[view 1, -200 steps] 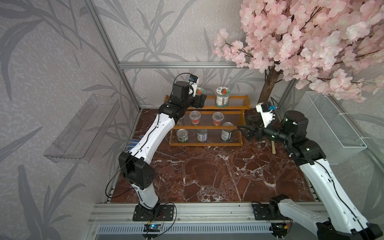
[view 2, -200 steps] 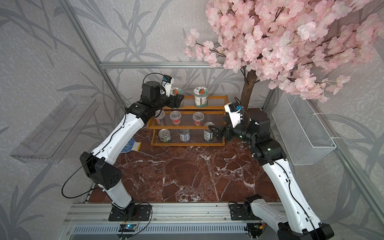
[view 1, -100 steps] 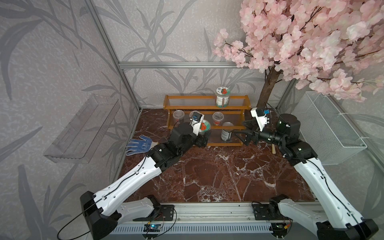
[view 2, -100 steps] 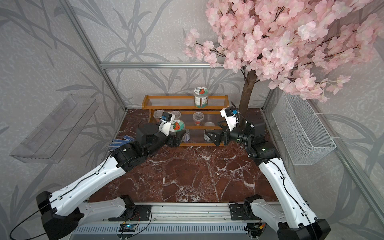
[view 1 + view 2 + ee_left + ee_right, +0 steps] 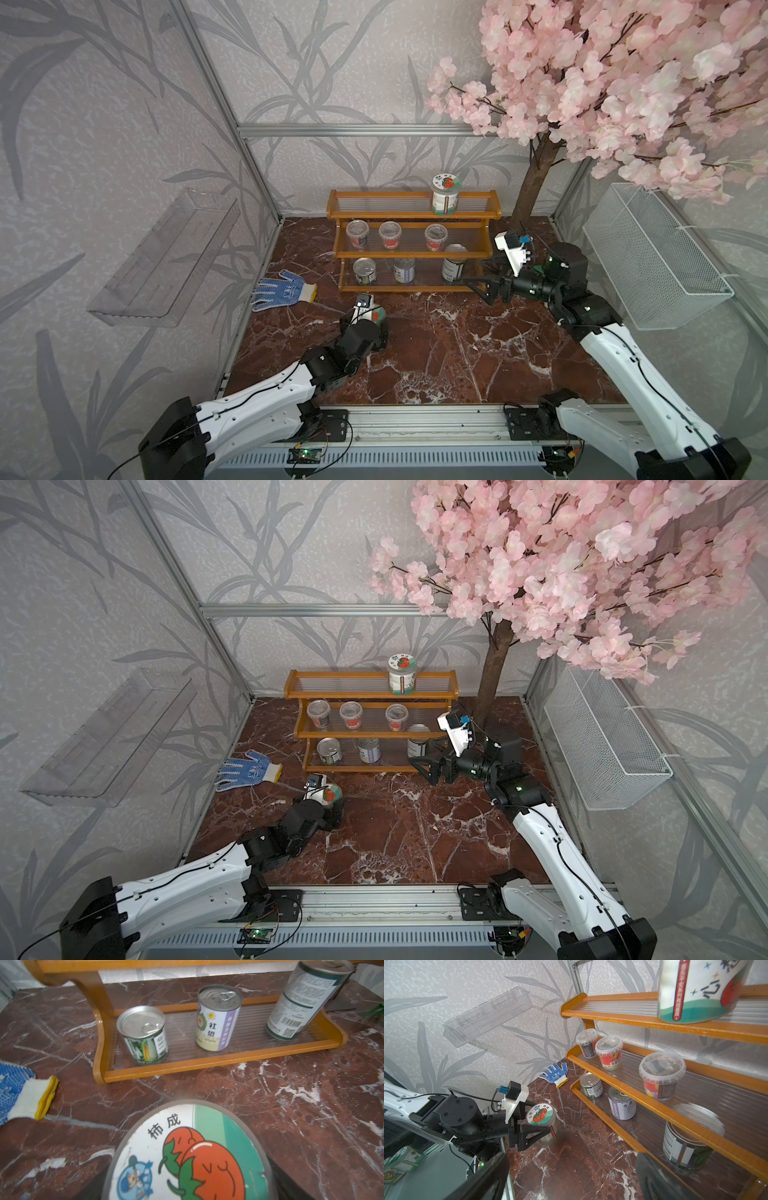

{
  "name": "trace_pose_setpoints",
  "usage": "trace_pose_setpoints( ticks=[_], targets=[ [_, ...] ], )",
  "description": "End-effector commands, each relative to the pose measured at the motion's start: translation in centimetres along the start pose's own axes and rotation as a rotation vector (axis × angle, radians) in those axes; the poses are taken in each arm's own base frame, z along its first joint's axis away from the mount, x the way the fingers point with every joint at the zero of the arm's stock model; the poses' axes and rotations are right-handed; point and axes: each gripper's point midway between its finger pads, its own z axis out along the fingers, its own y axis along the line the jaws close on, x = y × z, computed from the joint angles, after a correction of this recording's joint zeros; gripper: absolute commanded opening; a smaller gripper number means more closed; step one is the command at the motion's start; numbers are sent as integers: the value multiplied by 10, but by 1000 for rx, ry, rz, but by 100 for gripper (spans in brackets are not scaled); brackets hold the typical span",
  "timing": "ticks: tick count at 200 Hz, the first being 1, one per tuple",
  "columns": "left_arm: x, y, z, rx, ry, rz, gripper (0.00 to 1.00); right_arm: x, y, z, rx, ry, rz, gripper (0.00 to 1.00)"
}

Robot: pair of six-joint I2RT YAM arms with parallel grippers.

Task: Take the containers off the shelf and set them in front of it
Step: Place the container at the center of the board.

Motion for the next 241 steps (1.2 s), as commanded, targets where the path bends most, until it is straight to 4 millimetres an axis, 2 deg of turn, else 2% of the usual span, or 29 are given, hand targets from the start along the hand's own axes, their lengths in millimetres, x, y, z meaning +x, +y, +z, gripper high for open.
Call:
trace_pose_setpoints(
  ticks=[1,44,71,121,154,183,214,241],
  targets=[
    [-13,12,0,-27,-99,-131,76,1,3,3,-23,-20,-15,99],
    [7,25,18,-37,-65,-133,76,15,1,12,-20,2,-8,99],
    [9,25,24,-52,-47,-91,77,19,-1,14,-14,9,-9,99],
    [28,30,29,-78,8,-89,89,22,-7,17,8,26,-18,99],
    [16,30,25,-86,-6,-89,100,24,-6,17,2,31,-19,99],
    [-1,32,20,-94,-58,-88,100,24,-6,16,4,27,-17,99],
    [-2,37,20,-122,-28,-68,100,23,-5,15,7,22,-20,99],
    [-19,38,14,-126,-62,-74,100,21,-4,13,13,18,-27,99]
  ],
)
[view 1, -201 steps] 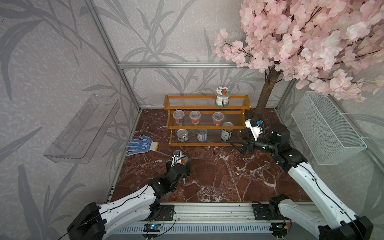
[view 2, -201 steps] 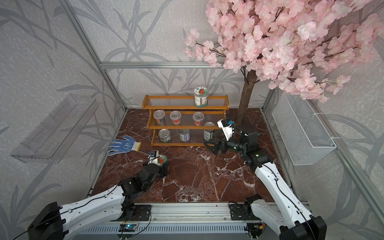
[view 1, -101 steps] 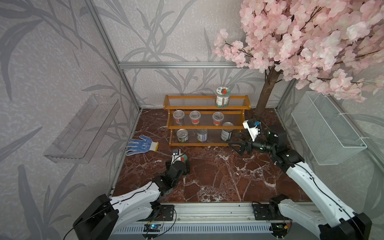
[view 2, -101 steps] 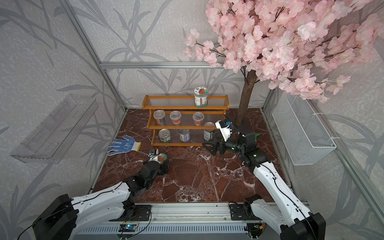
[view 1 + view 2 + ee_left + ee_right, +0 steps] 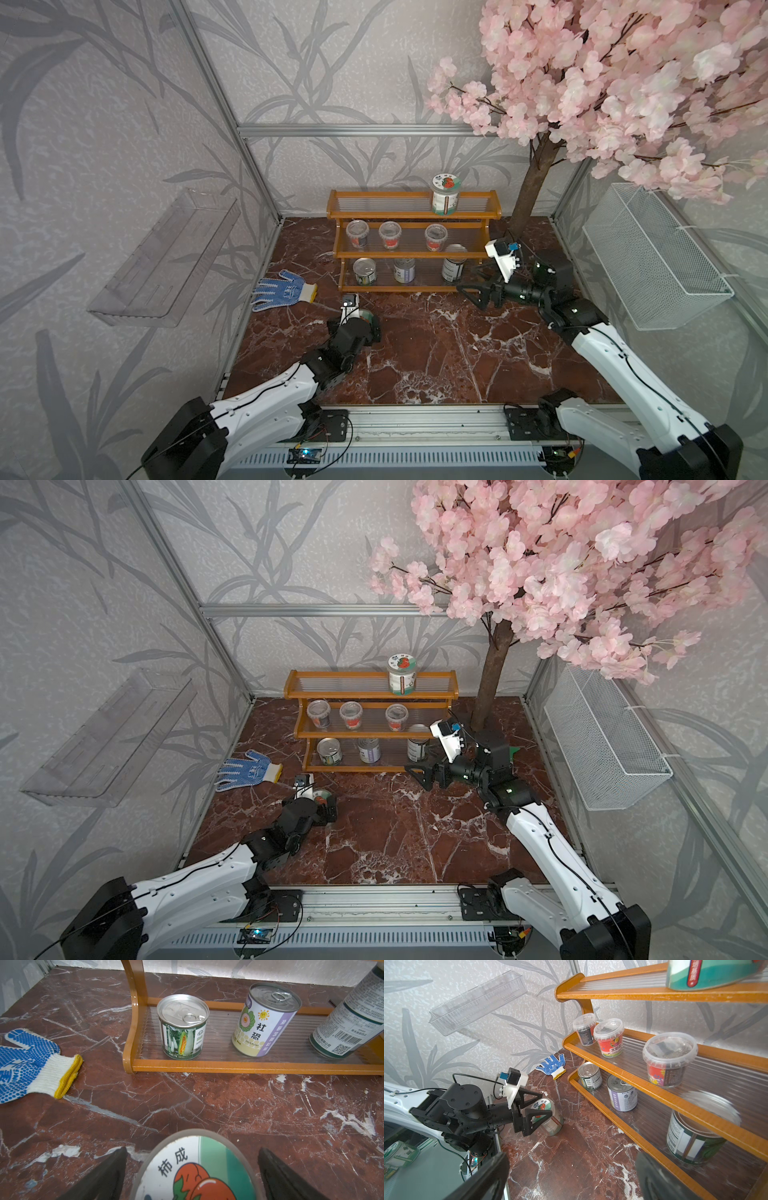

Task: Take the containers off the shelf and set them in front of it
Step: Place the container at the center of the board.

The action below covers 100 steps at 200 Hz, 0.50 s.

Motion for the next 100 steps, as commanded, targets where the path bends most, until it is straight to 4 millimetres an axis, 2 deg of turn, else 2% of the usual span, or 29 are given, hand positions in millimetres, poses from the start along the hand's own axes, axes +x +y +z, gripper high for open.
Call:
trace_pose_setpoints(
  ticks=[1,49,80,100],
  targets=[
    [-21,3,-6,-27,-33,12,100,-2,2,-3,6,-12,-24,99],
    [-37,0,-7,-15,-11,30,100,-5,2,-4,14,-17,-36,99],
    [-76,-15,-14,24,-39,35,100,-5,0,-5,23,-16,-41,99],
    [-107,-41,-20,112,-50,94,100,-5,1,-5,22,-17,-42,99]
  ],
)
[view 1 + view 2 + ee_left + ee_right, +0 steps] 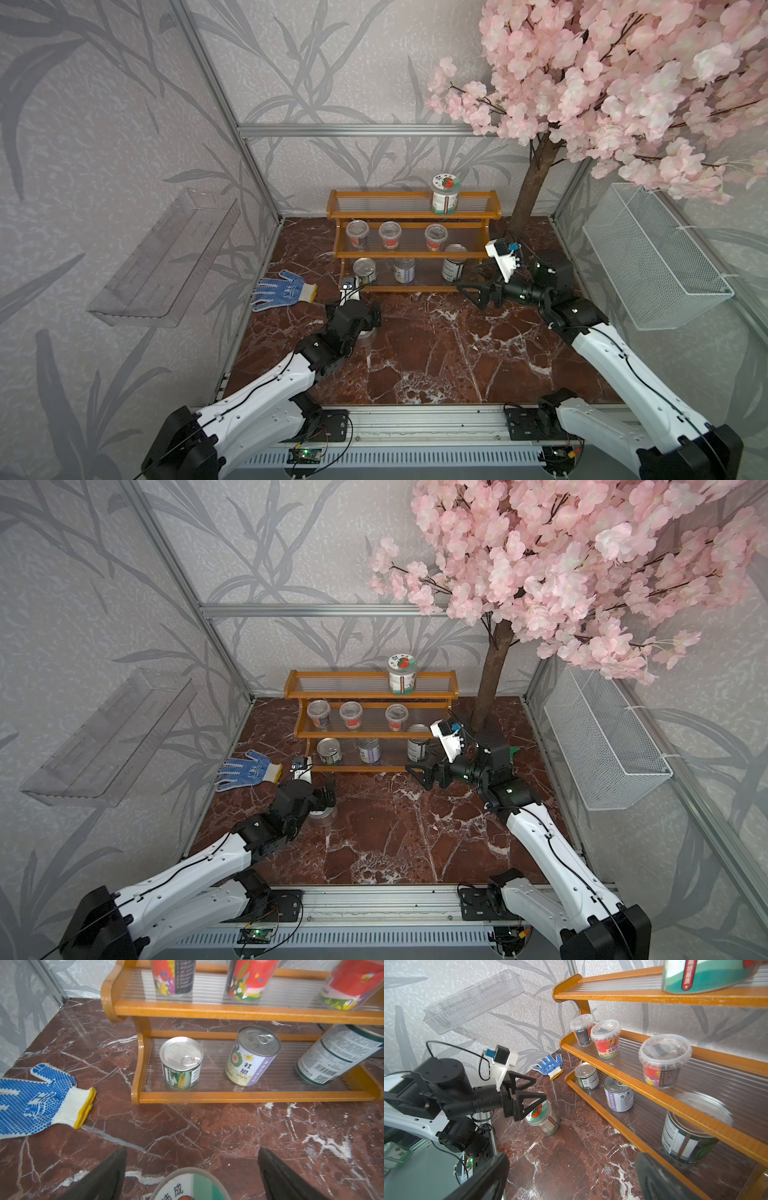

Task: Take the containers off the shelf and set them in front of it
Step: 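Place the container at the center of the board, then pick up a container from the shelf.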

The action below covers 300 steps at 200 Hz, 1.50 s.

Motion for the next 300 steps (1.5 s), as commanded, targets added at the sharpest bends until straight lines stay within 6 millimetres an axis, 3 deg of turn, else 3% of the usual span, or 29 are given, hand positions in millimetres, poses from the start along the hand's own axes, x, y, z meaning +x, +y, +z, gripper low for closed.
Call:
trace_pose_setpoints(
  ticks=[1,30,69,132,172,214,256,300],
  targets=[
    [-40,-27,-8,102,-22,71,100,-4,3,-5,3,-16,-25,99],
    [-91,-61,-19,251,-82,154,100,-6,6,-8,-12,-17,-24,99],
    [-154,-89,-24,370,-134,272,100,-13,5,-13,2,-36,-30,99],
    [-213,-129,-6,510,-198,326,100,-21,3,-18,37,-55,-43,99],
    [-218,-138,6,521,-200,314,100,-35,-7,-21,105,-73,-65,99],
    [-207,-138,7,536,-167,315,100,-87,-26,-23,207,-120,-122,99],
    [-207,-137,2,546,-177,293,100,-139,-52,1,238,-134,-158,99],
    [-205,-137,0,557,-182,270,100,-166,-89,39,263,-142,-144,99]
  ],
)
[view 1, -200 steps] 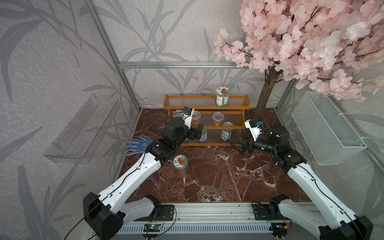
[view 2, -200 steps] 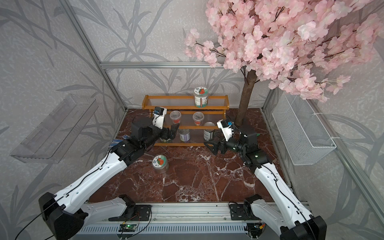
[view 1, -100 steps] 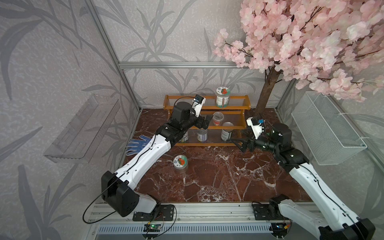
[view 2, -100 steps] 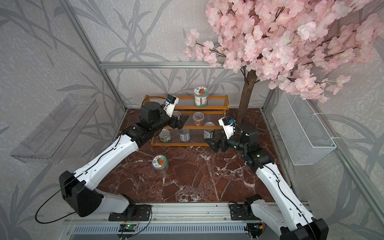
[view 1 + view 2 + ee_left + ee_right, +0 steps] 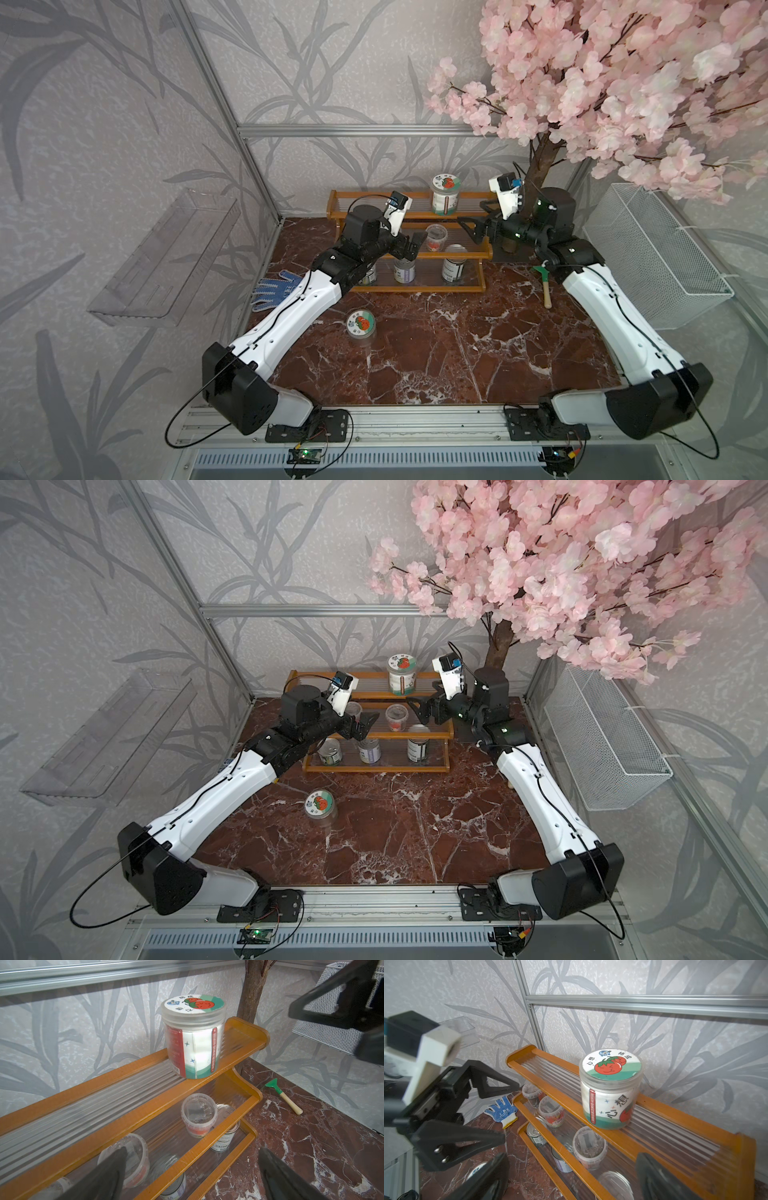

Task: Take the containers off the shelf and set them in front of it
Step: 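Pick up a container from the shelf.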

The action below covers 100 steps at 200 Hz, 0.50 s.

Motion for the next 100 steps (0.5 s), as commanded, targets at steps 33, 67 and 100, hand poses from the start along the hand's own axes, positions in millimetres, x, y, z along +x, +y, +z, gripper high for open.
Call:
trace_pose_setpoints(
  ticks=[33,67,100],
  targets=[
    [-7,-2,-12,13,-42,-18,100,-23,-27,51,30,-24,-20,99],
    [-6,-3,-14,14,-39,-19,100,-19,-42,83,52,-9,-15,99],
    [-4,-4,-14,20,-37,-22,100,-26,-41,103,40,-23,-20,99]
  ],
)
